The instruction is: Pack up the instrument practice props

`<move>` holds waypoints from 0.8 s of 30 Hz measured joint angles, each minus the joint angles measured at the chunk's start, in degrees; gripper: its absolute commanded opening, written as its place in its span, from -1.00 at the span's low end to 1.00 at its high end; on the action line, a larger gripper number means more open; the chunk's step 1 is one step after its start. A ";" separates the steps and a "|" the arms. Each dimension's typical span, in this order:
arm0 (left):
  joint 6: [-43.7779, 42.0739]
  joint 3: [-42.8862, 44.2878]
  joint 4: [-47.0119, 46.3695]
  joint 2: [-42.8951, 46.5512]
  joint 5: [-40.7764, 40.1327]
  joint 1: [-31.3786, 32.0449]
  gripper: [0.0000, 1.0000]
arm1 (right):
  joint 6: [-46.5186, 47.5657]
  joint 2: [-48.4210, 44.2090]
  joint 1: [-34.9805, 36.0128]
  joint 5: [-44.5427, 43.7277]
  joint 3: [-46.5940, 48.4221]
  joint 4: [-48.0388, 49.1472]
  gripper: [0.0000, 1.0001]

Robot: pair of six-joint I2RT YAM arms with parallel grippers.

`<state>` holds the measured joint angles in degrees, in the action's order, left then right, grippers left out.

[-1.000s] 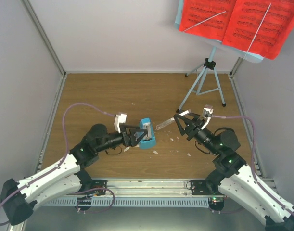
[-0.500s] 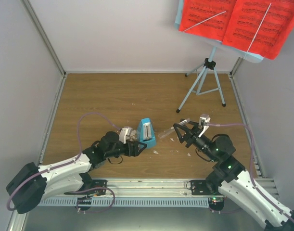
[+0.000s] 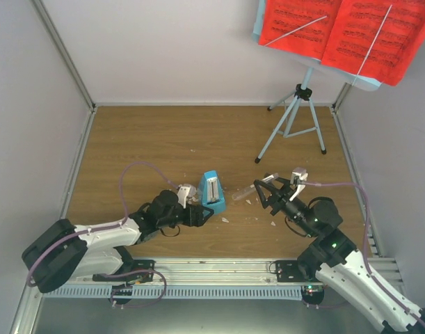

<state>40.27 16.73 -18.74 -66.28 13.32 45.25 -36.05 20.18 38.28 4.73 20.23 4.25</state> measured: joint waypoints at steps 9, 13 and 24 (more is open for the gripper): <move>-0.15 1.81 -3.78 -5.20 1.57 0.70 0.76 | 1.86 0.02 0.00 -1.22 -0.04 -1.66 0.23; -0.46 3.56 -4.61 -7.85 1.75 1.97 0.76 | 2.12 0.00 0.00 -1.25 -0.44 -1.73 0.25; -0.66 4.92 -0.70 -3.06 -3.30 4.66 0.82 | 5.57 1.25 0.00 -2.54 -0.63 -3.08 0.19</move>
<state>39.62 21.65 -19.44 -69.34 10.02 49.91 -30.48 21.43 38.28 2.20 19.59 1.17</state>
